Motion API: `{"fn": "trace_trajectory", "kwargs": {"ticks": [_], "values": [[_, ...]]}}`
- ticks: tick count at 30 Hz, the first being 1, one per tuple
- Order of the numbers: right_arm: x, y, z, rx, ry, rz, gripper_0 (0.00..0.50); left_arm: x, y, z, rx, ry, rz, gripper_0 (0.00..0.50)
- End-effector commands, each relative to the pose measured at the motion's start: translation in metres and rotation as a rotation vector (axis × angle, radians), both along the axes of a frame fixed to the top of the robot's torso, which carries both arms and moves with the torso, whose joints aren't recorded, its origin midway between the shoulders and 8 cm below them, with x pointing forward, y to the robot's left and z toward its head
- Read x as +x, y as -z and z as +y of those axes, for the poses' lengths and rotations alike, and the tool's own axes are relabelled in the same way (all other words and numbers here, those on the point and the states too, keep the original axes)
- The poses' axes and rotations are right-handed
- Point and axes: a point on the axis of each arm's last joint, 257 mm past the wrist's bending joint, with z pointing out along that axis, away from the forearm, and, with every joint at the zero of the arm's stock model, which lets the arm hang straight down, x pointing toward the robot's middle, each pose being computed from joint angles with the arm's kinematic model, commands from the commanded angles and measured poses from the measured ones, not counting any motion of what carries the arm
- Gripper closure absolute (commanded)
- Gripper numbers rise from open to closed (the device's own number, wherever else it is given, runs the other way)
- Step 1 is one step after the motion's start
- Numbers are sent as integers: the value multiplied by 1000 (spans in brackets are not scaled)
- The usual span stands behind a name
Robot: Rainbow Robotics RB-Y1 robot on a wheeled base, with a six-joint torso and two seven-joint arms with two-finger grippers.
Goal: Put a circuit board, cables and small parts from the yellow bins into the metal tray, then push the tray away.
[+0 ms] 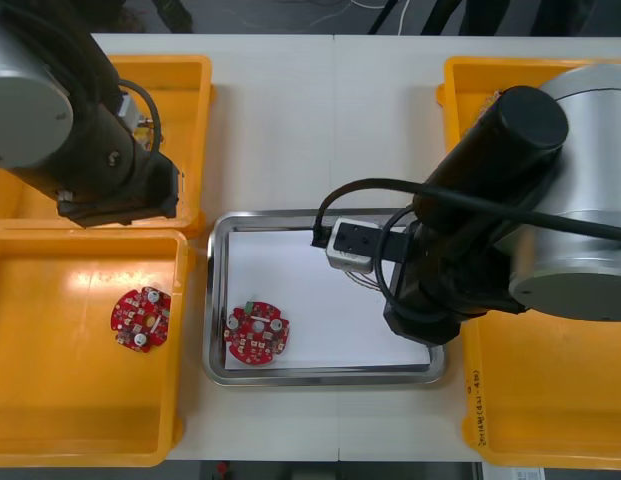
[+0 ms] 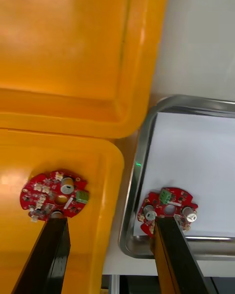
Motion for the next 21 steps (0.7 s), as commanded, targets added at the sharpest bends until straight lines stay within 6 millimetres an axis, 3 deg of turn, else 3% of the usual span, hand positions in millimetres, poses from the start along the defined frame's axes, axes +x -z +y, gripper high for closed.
{"fn": "trace_trajectory", "kwargs": {"ticks": [1, 12, 21], "values": [[3, 10, 10, -93, -155, -40, 500, 21, -25, 44, 100, 67, -38, 0], [12, 36, 28, -162, -267, -75, 500, 48, -33, 99, 96, 16, -26, 0], [29, 70, 17, -224, -236, -90, 500, 65, -39, 119, 143, 32, -72, 0]]}}
